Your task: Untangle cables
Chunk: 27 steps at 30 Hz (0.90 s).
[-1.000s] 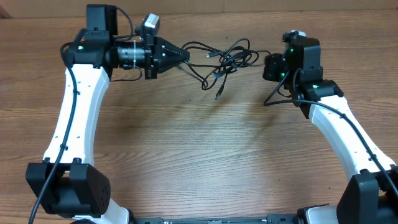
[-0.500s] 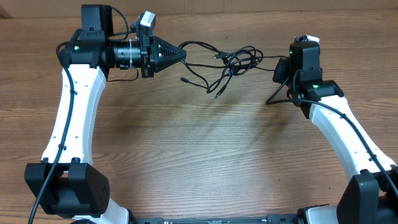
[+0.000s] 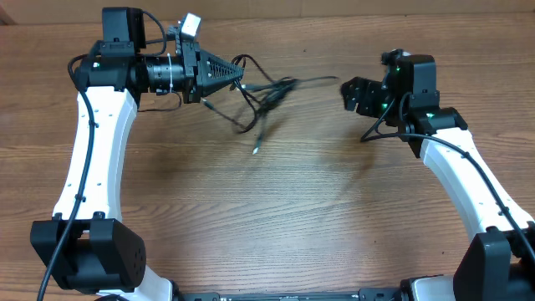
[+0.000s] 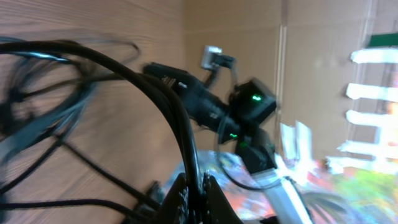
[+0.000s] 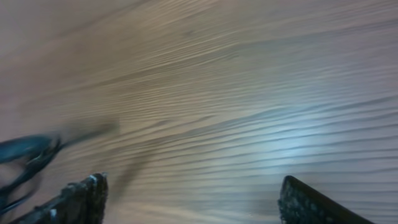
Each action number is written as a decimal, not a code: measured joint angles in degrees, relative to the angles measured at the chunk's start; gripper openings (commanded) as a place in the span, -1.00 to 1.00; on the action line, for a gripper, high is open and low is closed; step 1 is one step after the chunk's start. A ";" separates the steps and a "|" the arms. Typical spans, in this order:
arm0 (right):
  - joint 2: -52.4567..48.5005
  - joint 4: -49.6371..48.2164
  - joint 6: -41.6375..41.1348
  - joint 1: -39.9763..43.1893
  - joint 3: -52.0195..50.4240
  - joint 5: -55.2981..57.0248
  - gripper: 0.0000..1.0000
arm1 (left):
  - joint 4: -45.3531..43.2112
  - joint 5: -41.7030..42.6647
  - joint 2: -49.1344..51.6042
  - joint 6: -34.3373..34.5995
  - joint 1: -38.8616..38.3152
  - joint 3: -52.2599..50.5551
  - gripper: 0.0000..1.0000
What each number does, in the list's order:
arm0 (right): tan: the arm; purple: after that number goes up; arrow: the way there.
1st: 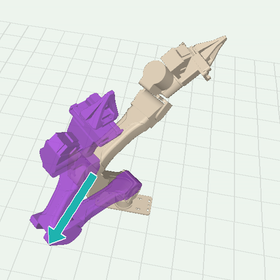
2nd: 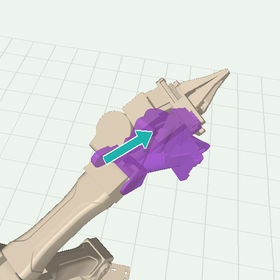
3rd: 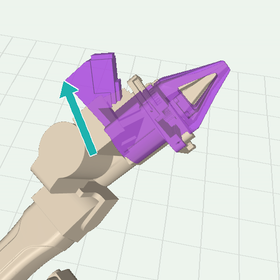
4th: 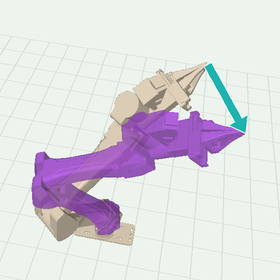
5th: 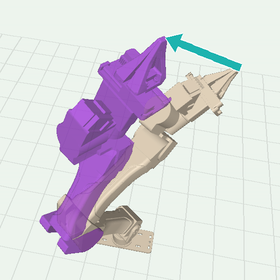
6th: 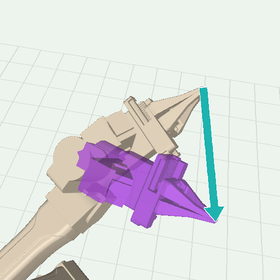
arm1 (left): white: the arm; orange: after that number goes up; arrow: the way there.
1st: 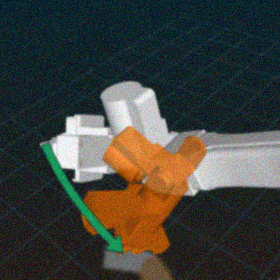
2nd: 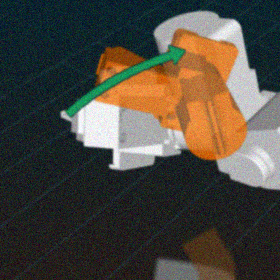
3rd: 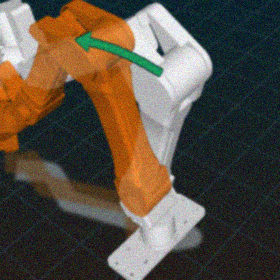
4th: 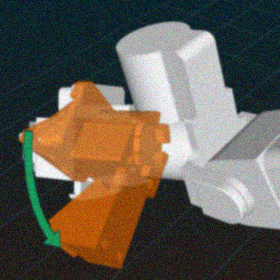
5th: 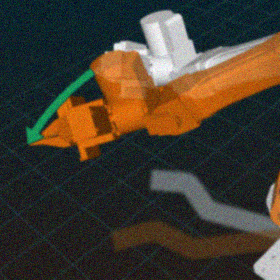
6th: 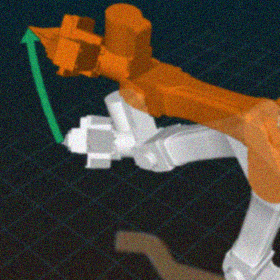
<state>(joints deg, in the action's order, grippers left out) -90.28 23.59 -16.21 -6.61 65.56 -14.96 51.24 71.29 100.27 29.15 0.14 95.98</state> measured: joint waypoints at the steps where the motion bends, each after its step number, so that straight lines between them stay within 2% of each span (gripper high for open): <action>1: 0.00 0.00 -0.07 0.00 0.00 -2.38 0.86 | 1.38 -1.99 0.02 -0.94 -0.04 0.00 -0.92; 7: 0.00 0.04 -0.07 0.00 0.00 -12.35 0.92 | 8.57 -17.62 0.02 -3.56 -0.55 0.02 -0.91; 12: 0.00 0.02 -0.09 0.00 0.00 -16.15 0.94 | 13.55 -32.17 0.00 -4.20 -2.32 0.02 -0.92; 18: 0.00 0.02 -0.09 -0.02 0.00 -17.49 0.95 | 14.69 -39.23 0.00 -4.57 -5.29 0.02 -0.92; 20: 0.00 0.00 -0.11 0.00 0.00 -17.73 0.95 | 14.80 -40.28 0.02 -5.42 -6.93 0.02 -0.83; 21: 0.00 0.02 -0.09 0.00 0.00 -17.81 0.95 | 14.80 -40.74 0.02 -5.81 -8.09 0.02 -0.65; 23: 0.00 0.02 -0.11 -0.02 0.00 -17.84 0.95 | 14.80 -42.05 0.02 -6.60 -10.47 0.02 0.05; 25: 0.00 0.00 -0.09 -0.02 0.00 -17.86 0.96 | 14.86 -44.28 0.00 -7.87 -13.55 0.02 0.63; 26: 0.00 0.00 -0.09 -0.02 0.00 -17.88 0.96 | 14.97 -45.70 0.00 -8.24 -15.08 0.02 0.89; 27: 0.00 0.00 -0.11 -0.02 0.00 -17.84 0.96 | 15.02 -47.01 0.00 -8.41 -16.17 0.02 1.00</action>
<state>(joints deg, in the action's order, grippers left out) -90.28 23.59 -16.32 -6.63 65.56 -32.80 66.26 24.27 100.27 20.73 -16.03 96.01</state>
